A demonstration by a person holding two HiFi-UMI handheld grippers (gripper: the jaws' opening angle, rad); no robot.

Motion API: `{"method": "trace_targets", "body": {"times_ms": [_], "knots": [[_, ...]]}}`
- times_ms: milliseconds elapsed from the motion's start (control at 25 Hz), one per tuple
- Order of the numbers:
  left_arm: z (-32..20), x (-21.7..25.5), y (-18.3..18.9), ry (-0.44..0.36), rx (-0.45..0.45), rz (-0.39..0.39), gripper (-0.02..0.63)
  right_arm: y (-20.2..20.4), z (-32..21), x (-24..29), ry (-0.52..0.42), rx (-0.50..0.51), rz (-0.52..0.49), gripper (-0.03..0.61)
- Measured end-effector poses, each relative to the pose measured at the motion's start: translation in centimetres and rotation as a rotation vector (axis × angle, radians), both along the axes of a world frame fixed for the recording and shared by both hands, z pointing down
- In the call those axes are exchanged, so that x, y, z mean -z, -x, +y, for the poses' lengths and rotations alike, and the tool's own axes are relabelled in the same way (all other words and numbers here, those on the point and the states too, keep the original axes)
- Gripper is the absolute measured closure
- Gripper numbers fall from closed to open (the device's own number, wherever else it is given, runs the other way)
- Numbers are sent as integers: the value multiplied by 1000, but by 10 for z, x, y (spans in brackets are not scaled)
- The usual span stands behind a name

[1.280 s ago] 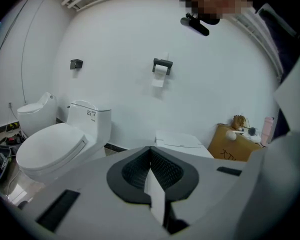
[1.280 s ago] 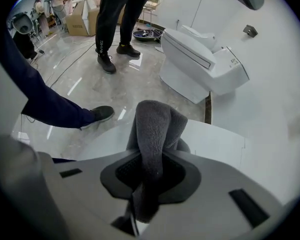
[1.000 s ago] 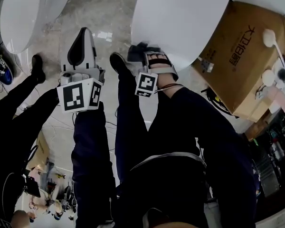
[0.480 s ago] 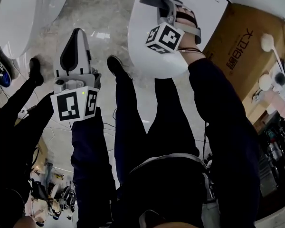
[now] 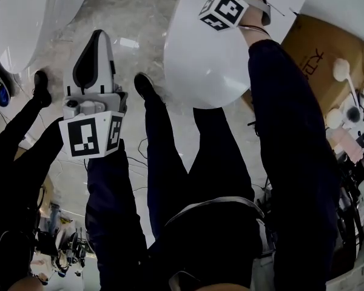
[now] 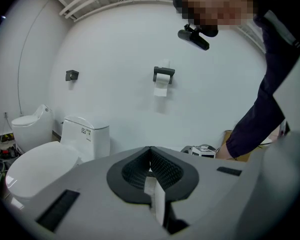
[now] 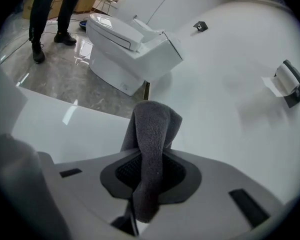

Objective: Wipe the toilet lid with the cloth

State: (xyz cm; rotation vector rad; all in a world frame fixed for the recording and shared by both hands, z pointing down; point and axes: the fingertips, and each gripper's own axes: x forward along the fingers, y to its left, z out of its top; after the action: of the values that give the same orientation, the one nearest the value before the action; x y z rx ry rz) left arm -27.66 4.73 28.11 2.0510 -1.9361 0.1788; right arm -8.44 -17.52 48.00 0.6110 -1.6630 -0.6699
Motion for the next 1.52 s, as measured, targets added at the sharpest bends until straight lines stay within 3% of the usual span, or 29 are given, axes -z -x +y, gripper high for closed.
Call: {"method": "trace_targets", "body": {"times_ms": [160,360,480,1000,1520], "knots": [[-1,-2,6,20,-8,-32,598,15,-25,-6,-31,-42,-22,505],[3,-5,9,37,-17,-45,598,23,-23,-32,60,-25,99,506],[4,-6,12,31,-16,-28,598,27,-4,-33,92,-19,97,506],[8,5,16,-16,-42,-4,598,31,186,-48,246,89,121,506],[50,10,16,-37,-28,-30,598,30,361,-62,403,182,121,506]]}}
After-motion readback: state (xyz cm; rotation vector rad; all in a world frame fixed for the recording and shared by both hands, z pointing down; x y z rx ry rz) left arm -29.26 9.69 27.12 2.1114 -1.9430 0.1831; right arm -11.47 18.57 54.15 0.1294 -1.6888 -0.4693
